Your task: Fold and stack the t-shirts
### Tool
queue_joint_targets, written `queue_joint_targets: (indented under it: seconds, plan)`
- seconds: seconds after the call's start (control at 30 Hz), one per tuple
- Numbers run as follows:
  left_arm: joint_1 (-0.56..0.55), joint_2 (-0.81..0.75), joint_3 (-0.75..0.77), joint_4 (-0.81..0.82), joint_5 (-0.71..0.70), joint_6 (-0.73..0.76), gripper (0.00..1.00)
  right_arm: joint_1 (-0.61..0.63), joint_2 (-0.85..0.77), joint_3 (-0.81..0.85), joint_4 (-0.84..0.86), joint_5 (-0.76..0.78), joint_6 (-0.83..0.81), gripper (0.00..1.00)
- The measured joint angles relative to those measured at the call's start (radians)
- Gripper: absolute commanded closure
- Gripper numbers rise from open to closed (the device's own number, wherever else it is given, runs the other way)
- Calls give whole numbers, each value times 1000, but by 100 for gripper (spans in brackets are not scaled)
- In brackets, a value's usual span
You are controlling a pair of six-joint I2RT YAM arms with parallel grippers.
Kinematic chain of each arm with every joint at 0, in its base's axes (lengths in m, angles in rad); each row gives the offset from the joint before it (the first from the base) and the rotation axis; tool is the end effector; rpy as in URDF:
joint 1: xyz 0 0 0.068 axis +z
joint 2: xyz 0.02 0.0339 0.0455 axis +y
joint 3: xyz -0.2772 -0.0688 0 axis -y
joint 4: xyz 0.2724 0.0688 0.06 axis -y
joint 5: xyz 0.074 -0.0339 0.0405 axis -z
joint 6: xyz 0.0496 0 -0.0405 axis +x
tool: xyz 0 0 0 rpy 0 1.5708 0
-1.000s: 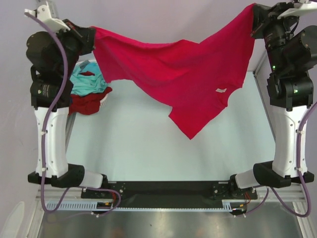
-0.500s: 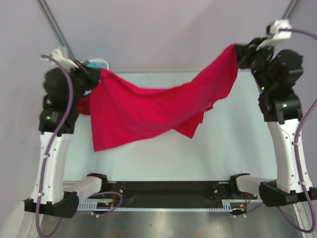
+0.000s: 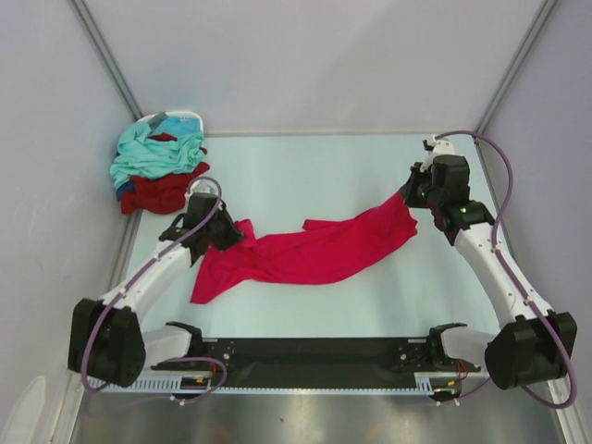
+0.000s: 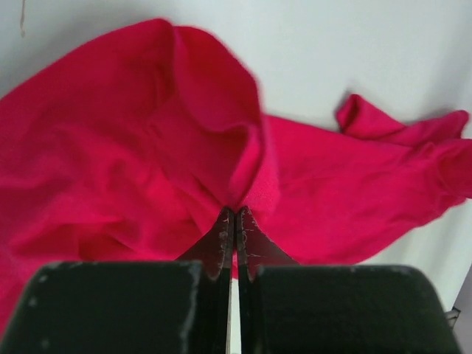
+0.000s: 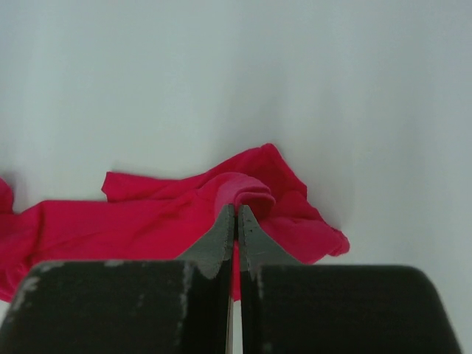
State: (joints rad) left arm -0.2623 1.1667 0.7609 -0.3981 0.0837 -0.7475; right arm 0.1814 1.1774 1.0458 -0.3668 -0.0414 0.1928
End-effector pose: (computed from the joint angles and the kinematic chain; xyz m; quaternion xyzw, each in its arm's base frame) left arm 0.2603 -0.0742 0.2271 -0.2074 0.9032 -0.2148 0.3084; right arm 0.2949 0.0562 0.3342 -0.0057 0.8595 0.1125 0.4985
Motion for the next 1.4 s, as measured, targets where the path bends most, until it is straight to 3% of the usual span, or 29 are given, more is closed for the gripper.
queue_joint_targets:
  seconds: [0.13,0.17,0.3,0.47,0.53,0.77,1.1,1.2,1.4]
  plan:
    - [0,95,-43,64,7,-37,92,0,51,-2,40,7,14,100]
    - [0,112,-48,77,9,-41,83,0,60,-2,47,8,15,100]
    - [0,132,-90,128,23,-57,65,0,76,-2,61,11,16,100]
    - [0,138,-164,194,42,-50,57,1,84,-2,71,18,16,100]
    - [0,155,-171,210,57,-34,58,1,91,-2,74,18,16,100]
    - [0,201,-174,274,105,12,78,2,113,-2,73,21,16,100]
    - [3,193,-174,255,110,34,65,19,114,-2,72,43,16,100]
    - [3,155,-173,222,105,35,67,24,114,-2,71,55,16,100]
    - [3,99,-156,185,96,43,80,34,124,-2,69,67,16,100]
